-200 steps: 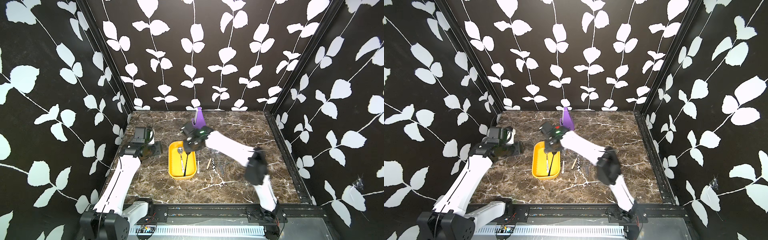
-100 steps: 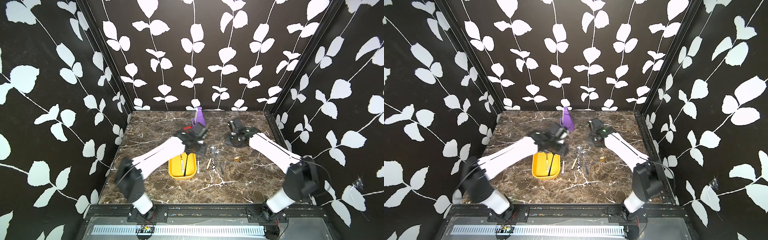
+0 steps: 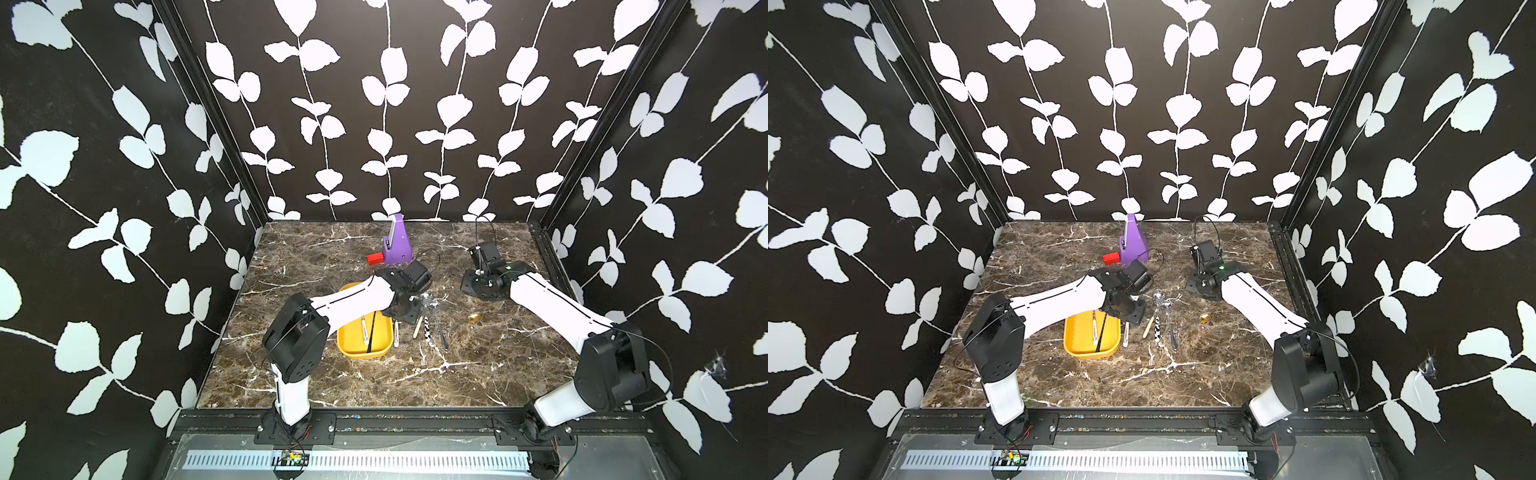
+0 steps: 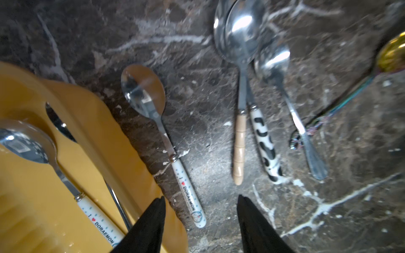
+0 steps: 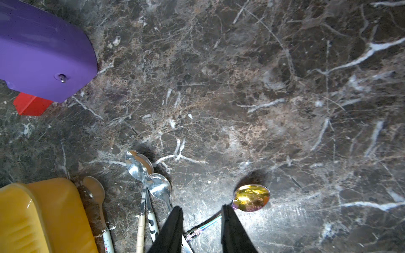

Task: Put the spoon into the storage box
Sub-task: Pick up the spoon from the center of the board.

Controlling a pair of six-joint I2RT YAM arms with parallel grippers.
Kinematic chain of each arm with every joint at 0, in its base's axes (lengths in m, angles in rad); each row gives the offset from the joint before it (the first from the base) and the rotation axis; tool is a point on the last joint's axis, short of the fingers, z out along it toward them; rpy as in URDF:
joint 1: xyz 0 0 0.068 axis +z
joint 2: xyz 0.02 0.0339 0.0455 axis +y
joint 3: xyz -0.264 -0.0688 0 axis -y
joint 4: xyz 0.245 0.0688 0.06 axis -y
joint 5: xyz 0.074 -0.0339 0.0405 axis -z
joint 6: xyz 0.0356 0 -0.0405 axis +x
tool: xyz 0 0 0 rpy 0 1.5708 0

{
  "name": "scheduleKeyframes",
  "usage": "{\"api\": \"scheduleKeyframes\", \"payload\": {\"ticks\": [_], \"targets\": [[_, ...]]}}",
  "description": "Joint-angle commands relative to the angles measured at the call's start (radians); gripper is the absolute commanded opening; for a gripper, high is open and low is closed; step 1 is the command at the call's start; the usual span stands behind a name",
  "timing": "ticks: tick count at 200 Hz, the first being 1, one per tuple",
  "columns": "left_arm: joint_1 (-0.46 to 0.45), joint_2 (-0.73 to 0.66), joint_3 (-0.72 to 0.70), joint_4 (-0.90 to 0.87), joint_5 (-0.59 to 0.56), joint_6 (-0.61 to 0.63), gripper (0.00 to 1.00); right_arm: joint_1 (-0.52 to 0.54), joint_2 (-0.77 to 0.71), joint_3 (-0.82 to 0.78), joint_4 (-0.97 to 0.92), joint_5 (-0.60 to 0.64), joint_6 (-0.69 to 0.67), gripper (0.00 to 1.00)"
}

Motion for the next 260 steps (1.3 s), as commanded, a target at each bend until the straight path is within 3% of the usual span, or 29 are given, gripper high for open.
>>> {"api": "scheduleKeyframes", "payload": {"ticks": [1, 46, 88, 109, 260], "targets": [[0.011, -0.025, -0.038, -0.009, -0.038, -0.017, 0.58, -0.001, 0.022, -0.015, 0.032, -0.021, 0.010, 0.33], [0.024, -0.028, -0.041, -0.038, -0.086, -0.023, 0.59, 0.000, 0.033, -0.018, 0.037, -0.039, 0.011, 0.33], [0.022, 0.014, -0.027, -0.011, -0.055, -0.046, 0.59, 0.000, 0.028, -0.035, 0.042, -0.048, 0.015, 0.33], [0.021, 0.054, -0.005, -0.008, -0.050, -0.053, 0.51, 0.000, 0.027, -0.033, 0.041, -0.048, 0.004, 0.33], [0.011, 0.149, -0.046, 0.010, -0.003, -0.110, 0.44, -0.002, 0.057, 0.003, 0.026, -0.082, -0.008, 0.33]]}}
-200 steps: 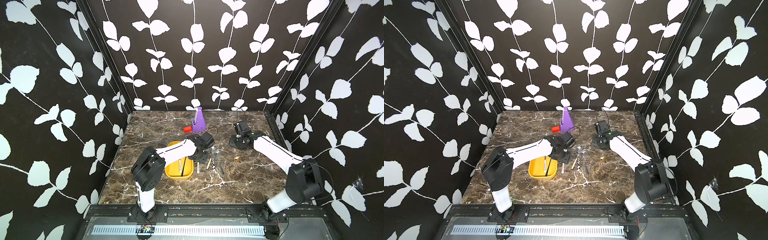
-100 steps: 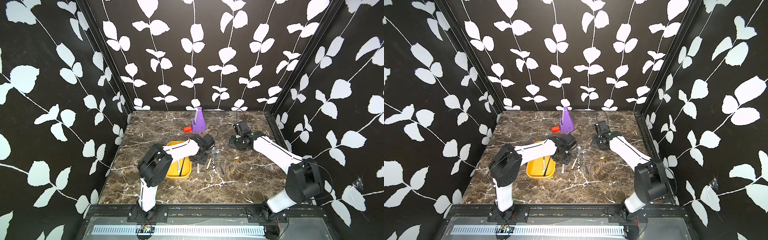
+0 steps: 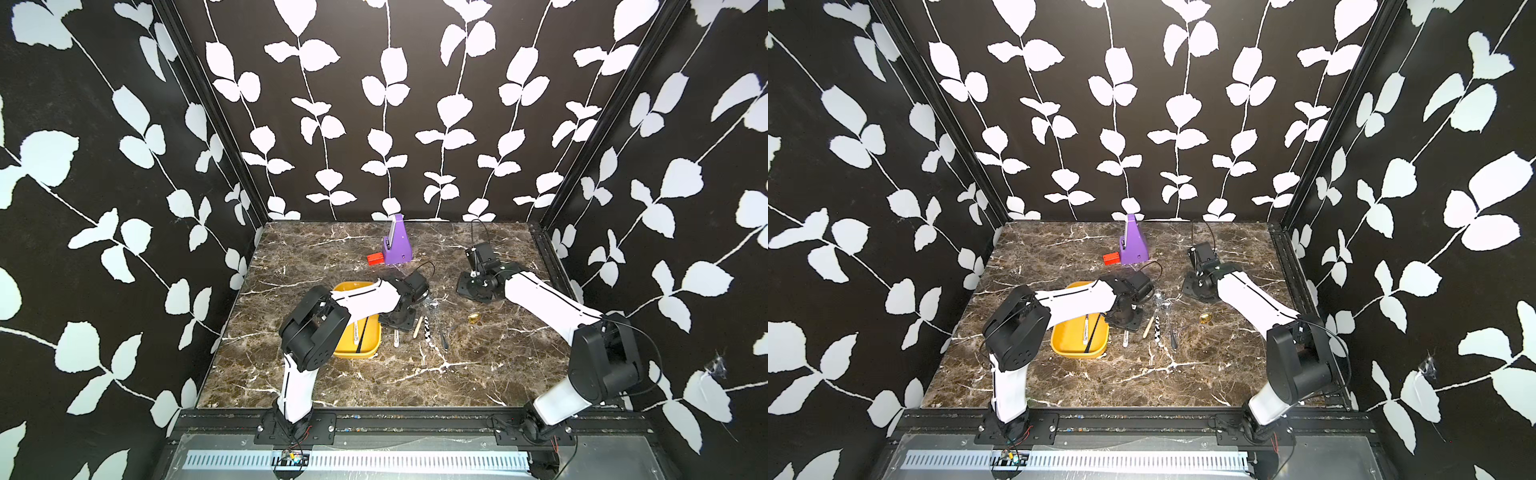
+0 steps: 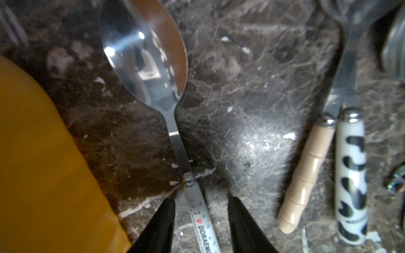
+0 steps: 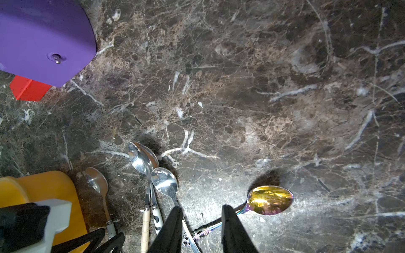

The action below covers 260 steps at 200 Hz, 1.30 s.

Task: Put the spoon into the storage box
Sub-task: Pick up the spoon from the center of the board.

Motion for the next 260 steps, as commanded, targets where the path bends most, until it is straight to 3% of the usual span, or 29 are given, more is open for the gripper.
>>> {"api": "scheduleKeyframes", "payload": {"ticks": [1, 41, 100, 154, 260], "targets": [[-0.004, 0.017, -0.010, -0.026, 0.006, -0.015, 0.44, -0.001, 0.009, 0.014, -0.001, -0.005, -0.005, 0.33], [-0.006, 0.050, 0.001, -0.043, 0.005, -0.012, 0.40, -0.001, 0.009, 0.021, -0.004, -0.010, -0.008, 0.33], [-0.007, 0.082, 0.033, -0.056, -0.007, 0.008, 0.23, -0.001, 0.008, 0.014, -0.003, -0.014, -0.007, 0.33], [-0.007, 0.069, 0.073, -0.056, -0.017, 0.046, 0.00, -0.001, 0.001, 0.009, -0.005, -0.005, -0.020, 0.33], [-0.005, -0.238, 0.150, -0.152, -0.081, 0.119, 0.00, -0.041, -0.027, 0.001, -0.019, 0.007, -0.047, 0.34]]}}
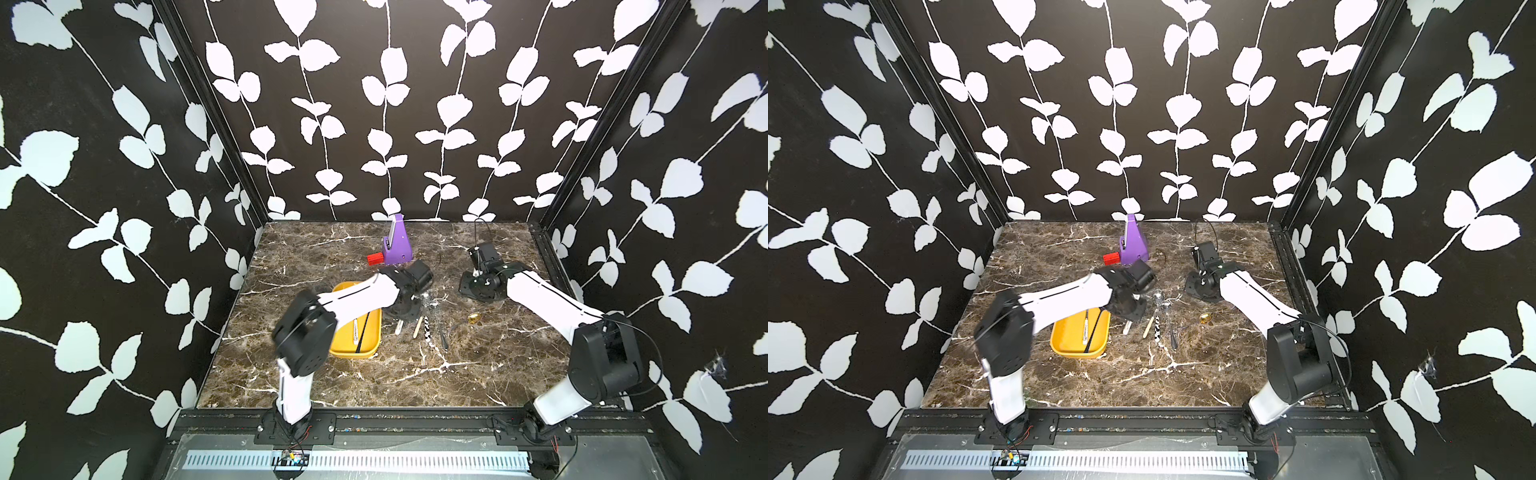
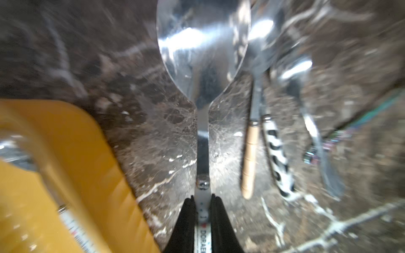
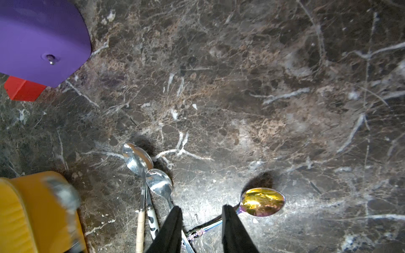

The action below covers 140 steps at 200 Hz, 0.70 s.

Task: Put the spoon into the storage box
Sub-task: Pick up the spoon from the center of the board, then place the spoon in the storage box.

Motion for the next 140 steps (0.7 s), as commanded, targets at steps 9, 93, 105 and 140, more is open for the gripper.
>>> {"api": "scheduleKeyframes", "payload": {"ticks": [9, 93, 105, 140], "targets": [[0.017, -0.148, 0.043, -0.112, -0.069, 0.030, 0.00, -0.009, -0.026, -0.002, -0.012, 0.016, -0.016, 0.34], [0.316, -0.381, -0.262, -0.119, -0.046, 0.053, 0.00, -0.011, -0.011, -0.003, 0.004, -0.005, -0.012, 0.34], [0.338, -0.385, -0.296, -0.103, -0.043, 0.056, 0.00, -0.012, -0.007, -0.004, 0.006, -0.007, -0.012, 0.34], [0.389, -0.351, -0.376, -0.049, -0.009, 0.069, 0.00, -0.011, -0.002, 0.000, 0.006, -0.015, -0.011, 0.34]]}}
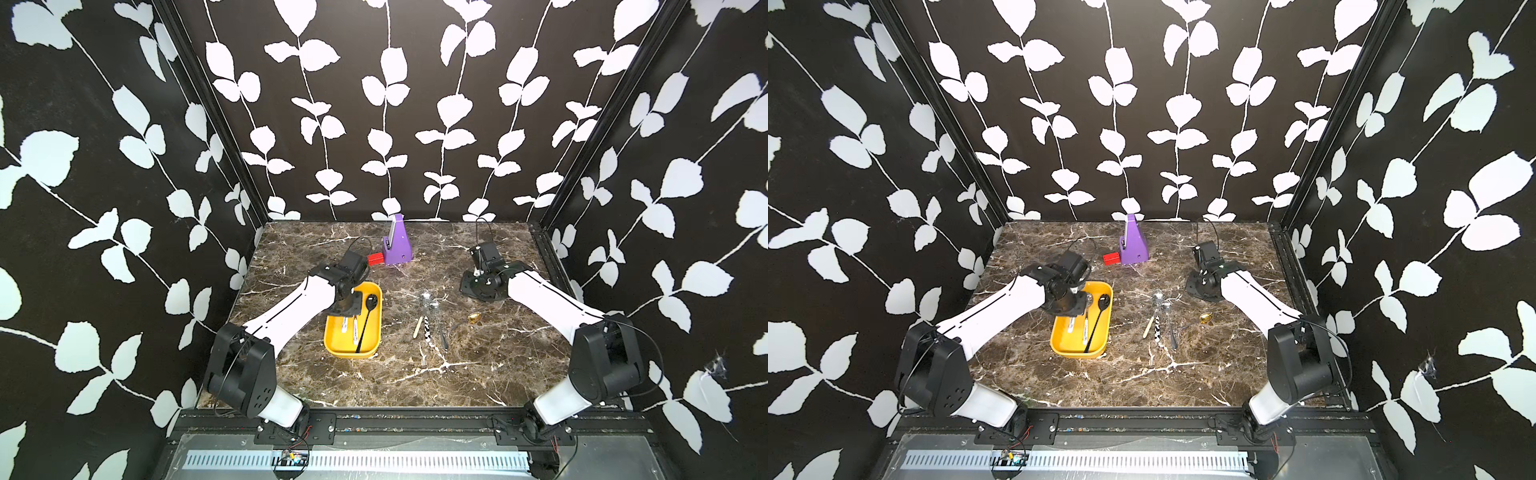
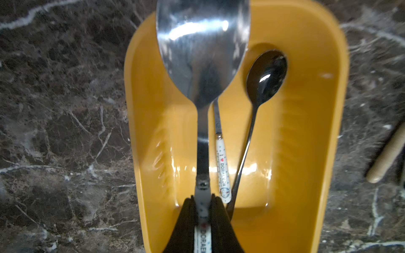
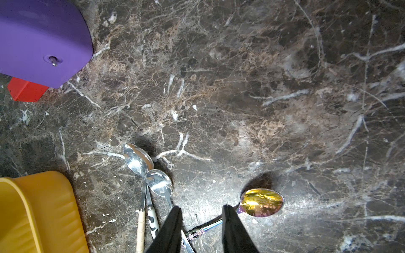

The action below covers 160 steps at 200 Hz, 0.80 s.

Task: Put the spoon into the storage box
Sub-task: Place the spoon in the storage box.

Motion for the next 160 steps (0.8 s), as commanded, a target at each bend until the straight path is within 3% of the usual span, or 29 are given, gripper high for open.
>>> {"api": "scheduleKeyframes", "payload": {"ticks": [1, 160], "targets": [[0.027, -0.001, -0.042, 0.041, 0.030, 0.023, 0.00, -0.005, 0.000, 0.000, 0.006, -0.006, -0.006, 0.34], [0.069, 0.173, -0.135, 0.188, 0.022, 0.030, 0.00, -0.005, 0.013, 0.015, -0.004, -0.029, -0.013, 0.34]]}}
